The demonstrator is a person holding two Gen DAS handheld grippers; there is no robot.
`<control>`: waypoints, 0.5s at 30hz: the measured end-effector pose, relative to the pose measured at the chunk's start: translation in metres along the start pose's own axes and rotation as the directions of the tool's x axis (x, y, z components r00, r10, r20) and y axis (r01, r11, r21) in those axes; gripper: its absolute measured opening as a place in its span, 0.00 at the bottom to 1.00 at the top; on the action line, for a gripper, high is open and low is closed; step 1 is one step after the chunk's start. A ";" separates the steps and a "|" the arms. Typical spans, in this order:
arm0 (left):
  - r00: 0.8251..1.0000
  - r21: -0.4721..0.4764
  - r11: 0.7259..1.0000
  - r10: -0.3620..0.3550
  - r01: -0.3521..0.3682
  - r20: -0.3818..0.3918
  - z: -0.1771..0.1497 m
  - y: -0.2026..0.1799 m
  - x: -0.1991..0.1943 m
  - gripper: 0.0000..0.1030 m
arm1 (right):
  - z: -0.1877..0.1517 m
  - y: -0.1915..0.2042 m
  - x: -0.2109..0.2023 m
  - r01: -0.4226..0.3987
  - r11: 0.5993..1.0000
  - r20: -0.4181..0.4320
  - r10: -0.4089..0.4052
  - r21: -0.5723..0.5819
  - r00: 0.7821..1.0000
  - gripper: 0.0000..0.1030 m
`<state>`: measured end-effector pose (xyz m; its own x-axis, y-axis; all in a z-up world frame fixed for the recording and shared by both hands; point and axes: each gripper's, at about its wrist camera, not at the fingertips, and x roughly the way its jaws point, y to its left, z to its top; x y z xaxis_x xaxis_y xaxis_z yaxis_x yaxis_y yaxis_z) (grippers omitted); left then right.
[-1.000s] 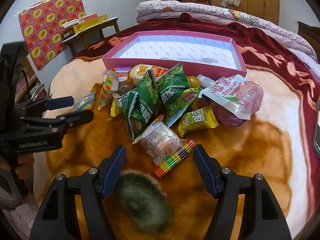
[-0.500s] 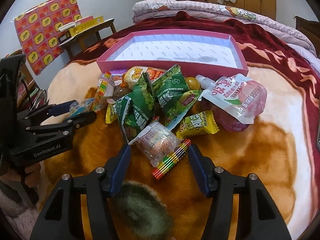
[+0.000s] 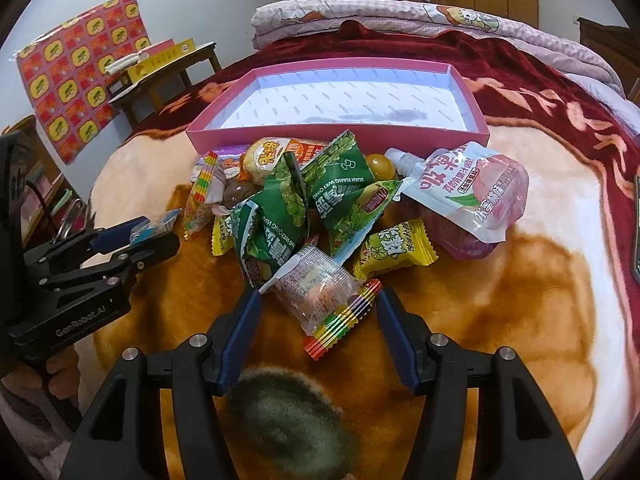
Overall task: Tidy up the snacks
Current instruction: 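Close the left tool on the blue pastry packet while the right tool grasps the gummy candy packet, then lift the pastry packet with the left tool while the right tool carries the gummy packet over the box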
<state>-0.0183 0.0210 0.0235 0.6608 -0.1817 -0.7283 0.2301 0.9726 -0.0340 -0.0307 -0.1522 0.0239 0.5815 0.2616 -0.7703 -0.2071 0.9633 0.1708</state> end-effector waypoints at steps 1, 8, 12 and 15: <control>1.000 -0.005 1.000 -0.003 0.003 0.002 0.000 0.001 -0.001 0.46 | -0.001 0.000 0.000 -0.002 1.000 0.002 0.002 0.000 1.000 0.60; 1.000 -0.011 1.000 -0.012 0.012 0.004 0.000 0.002 -0.005 0.46 | -0.002 0.003 0.004 0.023 1.000 0.007 -0.023 -0.009 1.000 0.60; 1.000 -0.014 1.000 -0.017 0.018 0.011 0.000 0.002 -0.008 0.46 | -0.005 0.009 0.003 0.057 0.998 0.003 -0.057 -0.039 0.998 0.51; 1.000 -0.018 1.000 -0.022 0.022 0.016 0.000 0.003 -0.011 0.46 | -0.006 0.006 -0.002 0.052 0.998 0.004 -0.052 -0.025 0.999 0.45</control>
<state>-0.0248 0.0255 0.0316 0.6672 -0.2056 -0.7159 0.2320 0.9707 -0.0626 -0.0377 -0.1472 0.0230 0.5948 0.2115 -0.7755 -0.1963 0.9738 0.1150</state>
